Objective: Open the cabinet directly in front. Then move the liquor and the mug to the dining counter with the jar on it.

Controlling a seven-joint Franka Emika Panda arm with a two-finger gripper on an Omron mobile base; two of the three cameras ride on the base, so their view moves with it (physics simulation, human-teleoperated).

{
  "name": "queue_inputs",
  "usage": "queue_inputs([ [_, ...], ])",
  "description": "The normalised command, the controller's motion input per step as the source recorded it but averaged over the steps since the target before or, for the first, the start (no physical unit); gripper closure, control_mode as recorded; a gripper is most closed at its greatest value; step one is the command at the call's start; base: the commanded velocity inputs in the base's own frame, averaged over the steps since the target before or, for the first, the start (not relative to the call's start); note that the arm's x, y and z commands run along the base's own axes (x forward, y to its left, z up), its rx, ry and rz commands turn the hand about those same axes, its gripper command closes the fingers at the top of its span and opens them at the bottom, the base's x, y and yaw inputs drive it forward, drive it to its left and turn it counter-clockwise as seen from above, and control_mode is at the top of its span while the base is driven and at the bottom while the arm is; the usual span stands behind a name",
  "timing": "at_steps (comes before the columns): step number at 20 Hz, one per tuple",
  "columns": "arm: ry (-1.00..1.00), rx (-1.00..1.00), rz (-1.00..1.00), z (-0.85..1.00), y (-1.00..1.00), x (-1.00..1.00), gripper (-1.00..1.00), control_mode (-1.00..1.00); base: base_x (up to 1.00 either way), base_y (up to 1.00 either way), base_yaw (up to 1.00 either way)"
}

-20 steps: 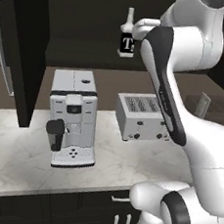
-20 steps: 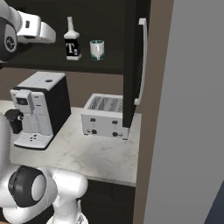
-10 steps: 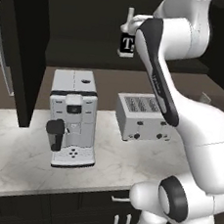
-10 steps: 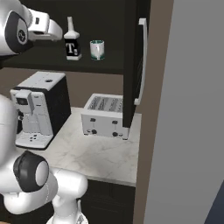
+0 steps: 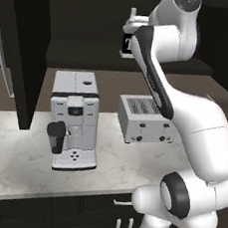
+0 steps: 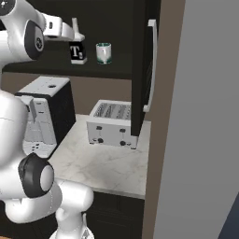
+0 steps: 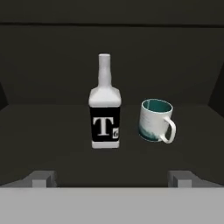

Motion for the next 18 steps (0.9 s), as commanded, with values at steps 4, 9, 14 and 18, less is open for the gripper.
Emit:
queue_inputs([
  [4, -0.17, 0.02, 0.0, 0.0, 0.0, 0.55, -1.0, -1.0, 0.0, 0.0, 0.0],
  [9, -0.08, 0.02, 0.0, 0.0, 0.0, 0.5, -1.0, -1.0, 0.0, 0.0, 0.0],
  [14, 0.0, 0.0, 0.0, 0.0, 0.0, 0.39, -1.0, -1.0, 0.0, 0.0, 0.0],
  [18, 0.0, 0.0, 0.0, 0.0, 0.07, 0.23, -1.0, -1.0, 0.0, 0.0, 0.0],
])
